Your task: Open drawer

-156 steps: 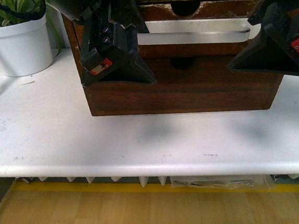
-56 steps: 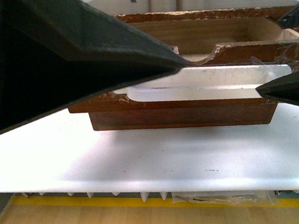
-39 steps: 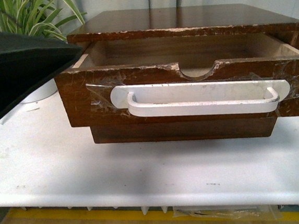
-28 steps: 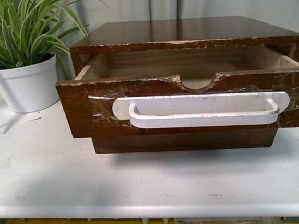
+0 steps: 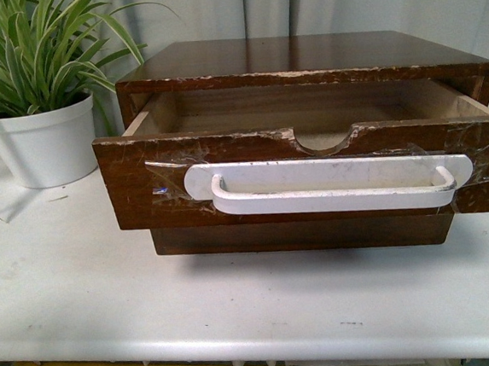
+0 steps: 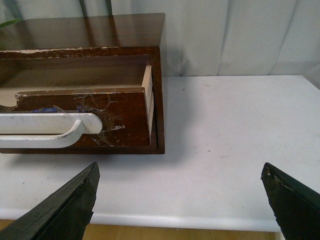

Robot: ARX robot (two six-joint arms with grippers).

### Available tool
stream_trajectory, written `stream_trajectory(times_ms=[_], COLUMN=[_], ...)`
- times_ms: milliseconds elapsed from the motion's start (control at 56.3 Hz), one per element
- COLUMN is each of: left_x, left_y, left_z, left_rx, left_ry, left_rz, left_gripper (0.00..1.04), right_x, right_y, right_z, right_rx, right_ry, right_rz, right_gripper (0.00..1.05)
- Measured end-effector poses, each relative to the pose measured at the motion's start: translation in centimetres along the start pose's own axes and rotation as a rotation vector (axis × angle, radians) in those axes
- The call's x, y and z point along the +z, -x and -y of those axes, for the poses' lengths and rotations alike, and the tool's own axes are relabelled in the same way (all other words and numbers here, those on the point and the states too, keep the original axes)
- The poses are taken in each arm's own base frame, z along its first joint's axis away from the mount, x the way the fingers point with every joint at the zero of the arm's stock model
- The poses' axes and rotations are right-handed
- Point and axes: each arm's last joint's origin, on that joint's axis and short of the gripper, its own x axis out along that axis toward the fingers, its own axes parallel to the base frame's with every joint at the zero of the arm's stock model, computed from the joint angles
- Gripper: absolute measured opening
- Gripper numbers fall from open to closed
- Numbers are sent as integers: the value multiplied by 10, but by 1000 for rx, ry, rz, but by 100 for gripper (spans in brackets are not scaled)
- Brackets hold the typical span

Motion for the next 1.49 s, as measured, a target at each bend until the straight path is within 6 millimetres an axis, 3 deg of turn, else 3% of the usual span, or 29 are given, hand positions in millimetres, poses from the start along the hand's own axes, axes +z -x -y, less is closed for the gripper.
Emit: stream_trajectory(times_ms=[124,497,781,1491], left_x=[-6,-21,-31,-37], left_y=[7,21,27,47], left_z=[6,8,8,9], left_rx=[22,27,25,26], left_ry=[25,37,47,48], left_rz=[105,113,122,104], left_gripper=[68,4,4,4], right_x=[-7,-17,-30,-30], right_y=[3,8,18,19], right_z=[4,16,17,17], right_rx=[-7,-12,-11,-11], right_ry=[18,29,29,29], right_rz=[31,34,38,38], right_gripper=[63,1,1,1])
